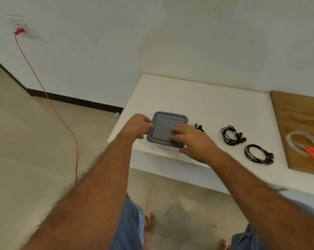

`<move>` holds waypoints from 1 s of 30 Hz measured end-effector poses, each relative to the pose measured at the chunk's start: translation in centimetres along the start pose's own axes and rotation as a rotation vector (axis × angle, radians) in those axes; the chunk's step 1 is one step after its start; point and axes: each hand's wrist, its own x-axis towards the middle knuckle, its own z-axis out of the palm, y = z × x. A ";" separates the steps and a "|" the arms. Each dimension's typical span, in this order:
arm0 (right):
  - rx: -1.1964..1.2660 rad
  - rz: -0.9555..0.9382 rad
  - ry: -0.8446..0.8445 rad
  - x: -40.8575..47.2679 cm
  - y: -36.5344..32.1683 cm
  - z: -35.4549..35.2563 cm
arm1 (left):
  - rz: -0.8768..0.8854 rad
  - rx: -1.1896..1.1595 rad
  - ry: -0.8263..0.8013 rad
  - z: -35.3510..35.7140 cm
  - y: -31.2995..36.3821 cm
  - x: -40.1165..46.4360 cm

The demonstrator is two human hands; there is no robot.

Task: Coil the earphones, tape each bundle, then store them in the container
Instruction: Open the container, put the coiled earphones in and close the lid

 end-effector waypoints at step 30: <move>0.239 0.123 0.804 2.0 -2.2 -0.3 | 0.010 -1.059 -0.282 3.7 2.3 -4.4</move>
